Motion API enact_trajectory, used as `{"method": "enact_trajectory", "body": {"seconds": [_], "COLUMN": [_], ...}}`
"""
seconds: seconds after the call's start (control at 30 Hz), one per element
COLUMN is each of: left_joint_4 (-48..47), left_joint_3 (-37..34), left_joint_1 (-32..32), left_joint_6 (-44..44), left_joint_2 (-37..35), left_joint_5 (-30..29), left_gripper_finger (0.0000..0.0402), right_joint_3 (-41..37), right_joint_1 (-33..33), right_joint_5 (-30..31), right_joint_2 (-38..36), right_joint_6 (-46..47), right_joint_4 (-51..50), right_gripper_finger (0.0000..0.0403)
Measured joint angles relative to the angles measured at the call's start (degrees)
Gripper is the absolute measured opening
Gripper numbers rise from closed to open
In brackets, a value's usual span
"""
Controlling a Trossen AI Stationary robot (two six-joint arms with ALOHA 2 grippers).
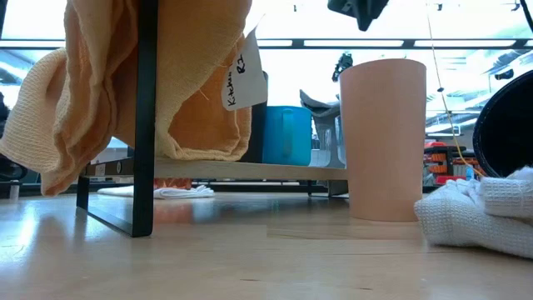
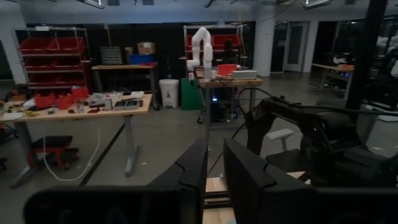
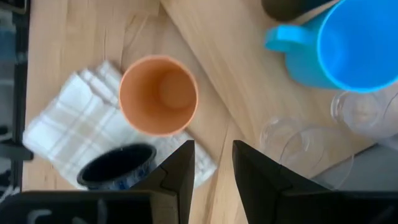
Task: Stack small to large cups/mugs on shelf
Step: Put the dark blue mug on the shelf
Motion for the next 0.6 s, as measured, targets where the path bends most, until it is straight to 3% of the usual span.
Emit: {"method": "enact_trajectory", "body": {"seconds": [0.6], "left_joint_4": [0.01], "left_joint_3": [0.00], "left_joint_1": [-7.27], "left_joint_6": [-0.50], "left_joint_2": [0.00], "left_joint_5": [-0.80], "left_gripper_finger": [0.0061], "right_joint_3": [-0.05], "right_joint_1": [6.30], "right_joint_5": [3.02], "right_joint_2": [0.00], "right_joint_6": [3.21], "right_joint_4": [-0.72], "right_gripper_finger": [0.0114]}}
